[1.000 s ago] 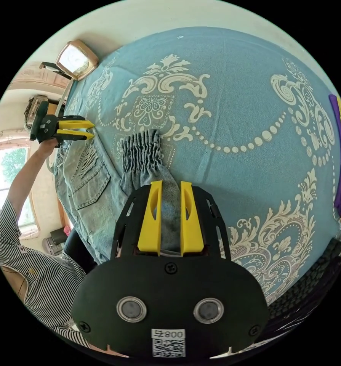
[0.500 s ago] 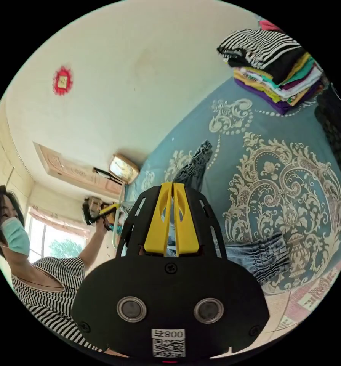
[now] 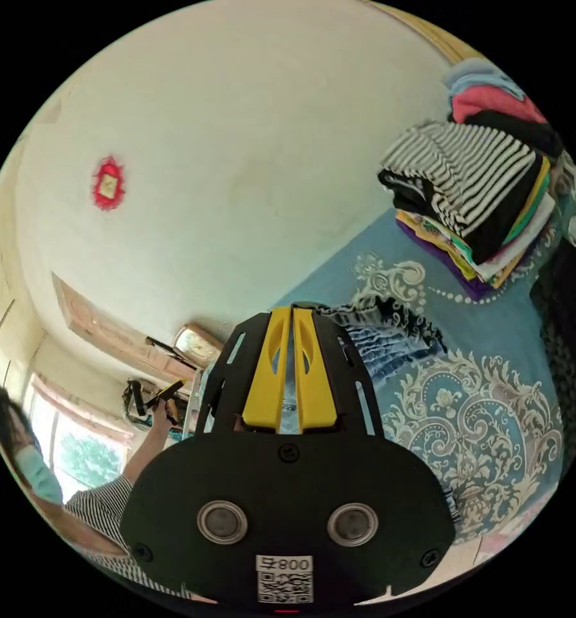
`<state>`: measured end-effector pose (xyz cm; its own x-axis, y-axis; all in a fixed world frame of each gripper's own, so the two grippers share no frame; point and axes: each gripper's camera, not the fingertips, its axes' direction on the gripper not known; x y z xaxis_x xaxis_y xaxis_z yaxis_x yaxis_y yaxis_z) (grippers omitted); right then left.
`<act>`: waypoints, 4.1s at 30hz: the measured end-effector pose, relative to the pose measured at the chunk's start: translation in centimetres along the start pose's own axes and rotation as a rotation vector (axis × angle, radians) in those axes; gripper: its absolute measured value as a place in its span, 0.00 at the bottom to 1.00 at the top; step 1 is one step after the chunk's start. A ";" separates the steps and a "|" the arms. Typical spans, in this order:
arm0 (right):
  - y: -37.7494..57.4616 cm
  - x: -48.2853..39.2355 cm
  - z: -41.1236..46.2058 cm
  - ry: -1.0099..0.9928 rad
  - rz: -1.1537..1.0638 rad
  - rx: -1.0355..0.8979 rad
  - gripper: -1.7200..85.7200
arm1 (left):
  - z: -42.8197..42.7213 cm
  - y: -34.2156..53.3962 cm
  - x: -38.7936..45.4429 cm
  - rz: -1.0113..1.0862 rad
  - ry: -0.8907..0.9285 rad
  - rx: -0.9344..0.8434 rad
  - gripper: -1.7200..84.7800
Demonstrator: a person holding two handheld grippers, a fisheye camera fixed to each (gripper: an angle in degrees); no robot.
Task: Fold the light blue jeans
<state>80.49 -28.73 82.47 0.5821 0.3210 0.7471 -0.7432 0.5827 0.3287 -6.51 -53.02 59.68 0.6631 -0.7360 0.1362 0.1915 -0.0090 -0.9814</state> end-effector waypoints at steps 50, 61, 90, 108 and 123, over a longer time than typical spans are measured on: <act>8.9 -37.0 36.9 0.520 -1.062 -0.673 0.02 | -14.7 20.9 -34.4 -0.462 -0.145 -0.109 0.04; 4.6 -19.4 22.1 0.593 -0.557 -0.586 0.02 | -12.0 30.3 -31.9 -0.270 0.024 -0.200 0.03; 20.1 -19.1 5.3 0.075 -0.302 -0.671 0.08 | -19.8 57.7 -46.8 -0.930 0.400 -0.100 0.13; 23.1 -41.9 41.6 0.070 -0.994 -0.908 0.12 | -15.2 63.3 -48.4 -0.872 0.414 -0.039 0.10; 26.5 -40.0 42.6 -0.078 -0.987 -0.712 0.03 | -16.3 65.5 -43.6 -0.728 0.371 0.239 0.05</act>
<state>23.50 -57.89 85.92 0.7547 -0.5229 0.3963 0.3687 0.8376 0.4031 -34.68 -32.57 -12.78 0.0432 -0.7770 0.6280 0.6537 -0.4534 -0.6059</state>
